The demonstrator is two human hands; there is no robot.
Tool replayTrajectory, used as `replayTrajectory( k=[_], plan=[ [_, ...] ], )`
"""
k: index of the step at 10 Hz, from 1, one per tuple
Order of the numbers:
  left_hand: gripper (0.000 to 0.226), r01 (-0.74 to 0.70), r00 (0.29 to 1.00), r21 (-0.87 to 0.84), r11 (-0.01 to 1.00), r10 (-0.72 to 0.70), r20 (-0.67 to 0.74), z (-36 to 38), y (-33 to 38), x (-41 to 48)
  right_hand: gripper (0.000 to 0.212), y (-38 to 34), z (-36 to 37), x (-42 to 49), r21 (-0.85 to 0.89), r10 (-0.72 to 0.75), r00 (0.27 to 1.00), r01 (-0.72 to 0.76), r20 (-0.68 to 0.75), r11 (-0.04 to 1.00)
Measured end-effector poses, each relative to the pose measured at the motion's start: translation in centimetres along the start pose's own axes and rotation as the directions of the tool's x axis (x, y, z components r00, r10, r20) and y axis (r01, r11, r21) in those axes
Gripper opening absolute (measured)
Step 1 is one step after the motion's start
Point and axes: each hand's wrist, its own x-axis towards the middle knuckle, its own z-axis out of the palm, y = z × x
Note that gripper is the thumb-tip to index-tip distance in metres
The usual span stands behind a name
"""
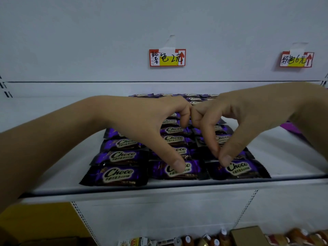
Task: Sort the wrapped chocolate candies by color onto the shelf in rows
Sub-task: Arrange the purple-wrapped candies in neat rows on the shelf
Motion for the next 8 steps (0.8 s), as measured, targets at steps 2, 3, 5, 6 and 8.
replayTrajectory(
  k=[2,3,5,6,8],
  plan=[
    [0.064,0.071,0.997,-0.034,0.997,-0.07,0.038,0.1,-0.3,-0.1,0.008,0.7,0.4,0.2,0.003,0.017,0.998,-0.017,-0.061,1.0],
    [0.061,0.171,0.981,-0.059,0.983,-0.164,0.106,-1.0,-0.3,0.0,0.011,0.9,0.5,0.4,-0.036,0.023,0.995,-0.027,-0.095,0.999],
    [0.021,0.414,0.906,0.147,0.898,-0.393,-0.155,-5.9,-5.0,-1.8,0.005,4.0,-1.4,1.3,0.118,0.134,0.77,-0.077,-0.624,0.99],
    [0.013,0.523,0.852,0.225,0.822,-0.508,-0.128,-6.7,-6.8,-2.9,0.013,5.9,-1.4,2.0,-0.076,0.168,0.682,-0.313,-0.712,0.947],
    [0.015,0.595,0.801,0.045,0.802,-0.597,0.045,-6.5,-5.9,-3.3,0.019,6.4,-0.5,2.6,-0.186,0.178,0.712,-0.401,-0.679,0.897]
  ],
)
